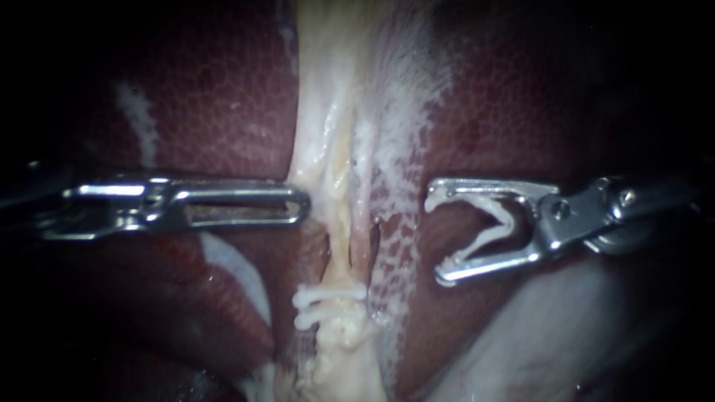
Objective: Clipping third clip left tube
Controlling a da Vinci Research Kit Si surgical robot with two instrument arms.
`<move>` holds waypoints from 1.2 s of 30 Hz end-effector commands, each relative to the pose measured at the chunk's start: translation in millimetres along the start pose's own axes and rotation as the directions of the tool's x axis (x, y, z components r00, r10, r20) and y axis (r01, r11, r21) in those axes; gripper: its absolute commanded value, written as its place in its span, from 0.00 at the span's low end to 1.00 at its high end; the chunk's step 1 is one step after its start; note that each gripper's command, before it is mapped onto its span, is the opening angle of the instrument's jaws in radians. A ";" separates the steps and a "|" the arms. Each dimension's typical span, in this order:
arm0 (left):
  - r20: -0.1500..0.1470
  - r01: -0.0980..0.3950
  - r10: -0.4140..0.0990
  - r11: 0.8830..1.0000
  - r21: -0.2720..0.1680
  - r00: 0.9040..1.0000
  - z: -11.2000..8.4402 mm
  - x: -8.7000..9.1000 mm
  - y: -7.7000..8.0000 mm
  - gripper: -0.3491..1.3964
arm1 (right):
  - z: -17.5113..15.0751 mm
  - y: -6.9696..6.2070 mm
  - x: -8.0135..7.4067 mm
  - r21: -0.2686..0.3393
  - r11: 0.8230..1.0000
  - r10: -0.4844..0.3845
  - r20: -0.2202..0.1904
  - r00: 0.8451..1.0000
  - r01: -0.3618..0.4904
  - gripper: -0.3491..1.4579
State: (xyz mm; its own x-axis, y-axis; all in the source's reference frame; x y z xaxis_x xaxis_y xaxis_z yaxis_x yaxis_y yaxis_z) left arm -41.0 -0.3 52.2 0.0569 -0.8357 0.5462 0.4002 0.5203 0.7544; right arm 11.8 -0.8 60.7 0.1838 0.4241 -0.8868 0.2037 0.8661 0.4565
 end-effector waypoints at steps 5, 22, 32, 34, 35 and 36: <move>0.034 0.017 -0.017 1.000 0.009 0.999 -1.7 -1.5 -1.1 0.00 | 3.4 -0.1 -2.5 0.017 1.000 0.022 -0.001 1.000 -0.022 0.52; 0.044 0.010 -0.011 1.000 0.011 0.999 -3.3 -2.4 -2.7 0.00 | 9.4 1.9 -5.0 0.038 0.998 0.052 -0.003 0.999 -0.052 0.52; 0.044 0.009 -0.009 1.000 0.010 0.999 -3.3 -2.1 -2.7 0.00 | 11.7 2.3 -4.2 0.068 0.997 0.047 -0.008 0.999 -0.046 0.52; 0.044 0.009 -0.009 1.000 0.010 0.999 -3.2 -2.1 -2.6 0.00 | 12.1 2.3 -3.9 0.078 0.996 0.051 -0.009 0.999 -0.050 0.52; 0.044 0.008 -0.009 1.000 0.010 0.999 -3.2 -2.0 -2.6 0.00 | 12.3 2.3 -3.8 0.081 0.995 0.051 -0.009 0.999 -0.050 0.52; 0.044 0.008 -0.009 1.000 0.010 0.999 -3.2 -2.0 -2.5 0.00 | 12.5 2.3 -3.6 0.082 0.995 0.051 -0.010 0.999 -0.050 0.52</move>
State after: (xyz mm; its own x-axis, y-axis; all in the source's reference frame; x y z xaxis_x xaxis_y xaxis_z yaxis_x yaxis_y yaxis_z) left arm -39.2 -0.5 48.0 0.0127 -0.8315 0.5554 0.3914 0.5153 0.7625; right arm 23.8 -3.7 65.8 0.1842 0.4709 -0.8627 0.2745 0.8182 0.5052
